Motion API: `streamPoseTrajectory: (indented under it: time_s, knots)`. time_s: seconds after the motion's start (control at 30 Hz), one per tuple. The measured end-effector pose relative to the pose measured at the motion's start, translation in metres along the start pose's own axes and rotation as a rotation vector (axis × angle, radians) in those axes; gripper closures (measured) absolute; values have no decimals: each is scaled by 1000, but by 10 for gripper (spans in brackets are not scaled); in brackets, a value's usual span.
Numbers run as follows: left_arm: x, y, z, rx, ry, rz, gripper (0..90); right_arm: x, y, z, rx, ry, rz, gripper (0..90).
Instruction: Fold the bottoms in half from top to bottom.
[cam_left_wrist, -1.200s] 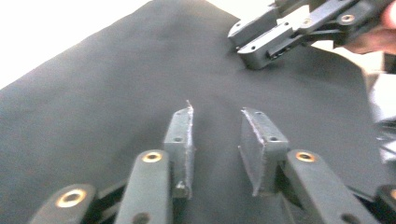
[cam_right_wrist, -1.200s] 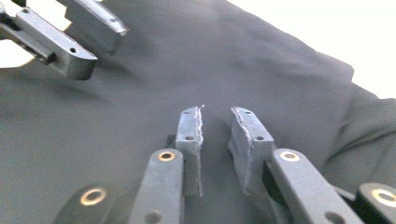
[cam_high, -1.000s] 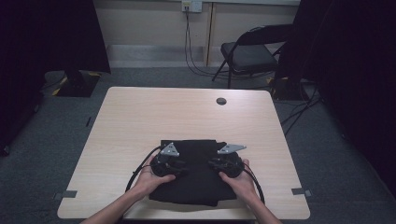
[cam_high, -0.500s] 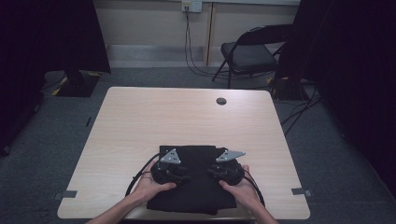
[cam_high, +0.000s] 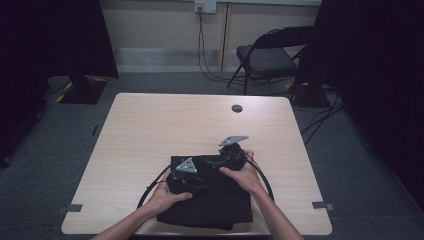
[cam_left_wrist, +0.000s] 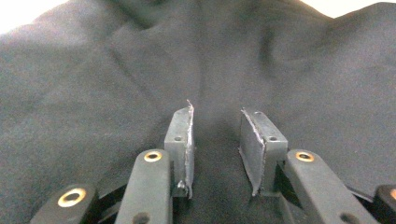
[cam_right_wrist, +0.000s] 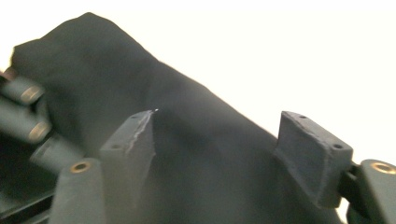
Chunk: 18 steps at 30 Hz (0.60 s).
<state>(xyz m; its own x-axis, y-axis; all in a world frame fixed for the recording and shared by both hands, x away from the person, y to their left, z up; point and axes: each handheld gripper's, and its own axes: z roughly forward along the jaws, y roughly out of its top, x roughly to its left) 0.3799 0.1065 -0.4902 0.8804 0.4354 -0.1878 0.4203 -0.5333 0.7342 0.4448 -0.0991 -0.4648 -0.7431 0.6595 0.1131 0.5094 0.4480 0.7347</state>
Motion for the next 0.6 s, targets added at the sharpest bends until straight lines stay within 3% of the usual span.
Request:
streamPoseTrajectory:
  time_s: [0.17, 0.43, 0.47, 0.6]
  knots:
    - [0, -2, 0, -12, 3, -11, 653, -1, 11, 27, 19, 73, 7, 238]
    - [1, -1, -1, -6, -2, -8, 653, -6, 4, 31, 73, 77, -21, 241]
    - [1, -1, -1, -8, -1, -11, 650, -6, 0, 32, 104, 75, -33, 243]
    - [1, -2, -1, -9, -2, -7, 650, -7, -2, 33, 101, 78, -40, 243]
